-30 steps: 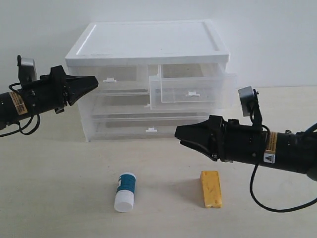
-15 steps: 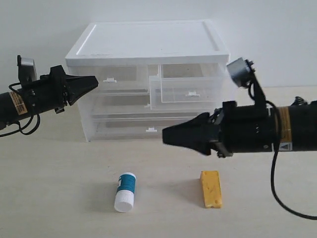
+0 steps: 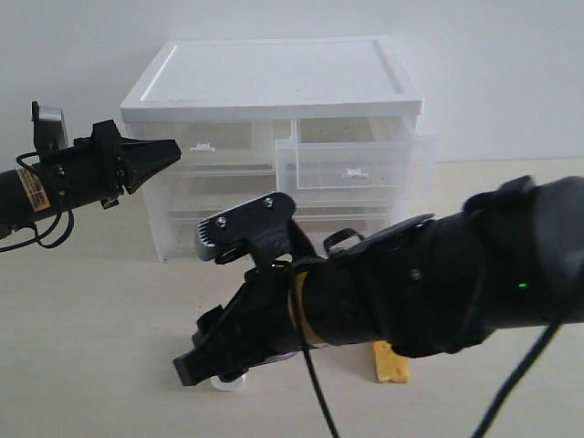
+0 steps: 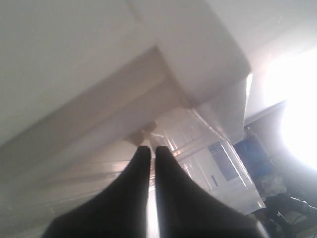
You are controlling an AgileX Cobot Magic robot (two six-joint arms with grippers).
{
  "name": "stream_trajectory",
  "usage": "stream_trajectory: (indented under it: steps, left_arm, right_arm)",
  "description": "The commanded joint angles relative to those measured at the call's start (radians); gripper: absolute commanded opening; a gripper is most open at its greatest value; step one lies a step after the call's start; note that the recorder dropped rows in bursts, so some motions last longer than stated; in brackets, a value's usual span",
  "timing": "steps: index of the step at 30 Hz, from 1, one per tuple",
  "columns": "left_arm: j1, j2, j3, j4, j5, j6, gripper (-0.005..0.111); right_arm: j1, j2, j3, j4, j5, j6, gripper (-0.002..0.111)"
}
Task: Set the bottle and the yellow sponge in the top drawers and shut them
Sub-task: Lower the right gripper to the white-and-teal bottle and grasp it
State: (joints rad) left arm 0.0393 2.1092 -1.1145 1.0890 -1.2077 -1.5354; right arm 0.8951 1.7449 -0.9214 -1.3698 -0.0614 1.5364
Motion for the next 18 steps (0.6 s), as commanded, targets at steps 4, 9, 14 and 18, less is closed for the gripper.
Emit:
stream_trajectory:
  steps: [4,9,14,18]
  left_arm:
    - [-0.003,0.008,-0.005,-0.010,-0.003,-0.006,0.004]
    - [-0.003,0.008,-0.005,-0.010,-0.003,-0.006,0.004]
    - [-0.014,0.008,-0.005,-0.022,-0.003,-0.006,0.004]
    - [-0.021,0.008,-0.005,-0.020,-0.003,-0.006,0.004]
  right_arm:
    - [0.011,0.153,-0.130,0.006,0.090,0.010,0.058]
    - [0.011,0.212,-0.159,0.038,0.163,0.010,0.058]
    - [0.011,0.242,-0.166,0.049,0.200,0.010,0.058]
    - [0.011,0.275,-0.192,0.079,0.160,0.010,0.058]
